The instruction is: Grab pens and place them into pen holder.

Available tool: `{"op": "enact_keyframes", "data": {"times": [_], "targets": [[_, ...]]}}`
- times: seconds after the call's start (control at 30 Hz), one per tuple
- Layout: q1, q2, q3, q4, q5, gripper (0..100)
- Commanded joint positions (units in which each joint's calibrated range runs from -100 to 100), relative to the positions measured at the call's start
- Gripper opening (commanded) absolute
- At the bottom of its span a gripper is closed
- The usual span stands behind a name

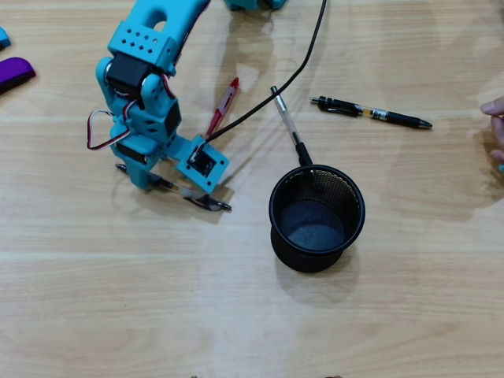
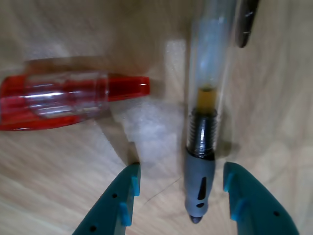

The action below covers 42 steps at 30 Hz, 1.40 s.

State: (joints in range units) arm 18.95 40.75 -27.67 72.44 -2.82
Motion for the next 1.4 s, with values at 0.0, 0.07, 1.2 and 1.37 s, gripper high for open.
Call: {"op": "enact_keyframes", "data": {"times": [0.0, 0.07, 1.2, 1.37], "targets": [[-0.40, -0.77, 2.81, -4.07, -0.11, 8], [-0.24, -0.94, 2.81, -5.36, -0.16, 1], [-31.53, -38.47, 44.10, -67.15, -50.24, 2], [-31.53, -38.98, 50.26, -68.01, -49.88, 3]]}}
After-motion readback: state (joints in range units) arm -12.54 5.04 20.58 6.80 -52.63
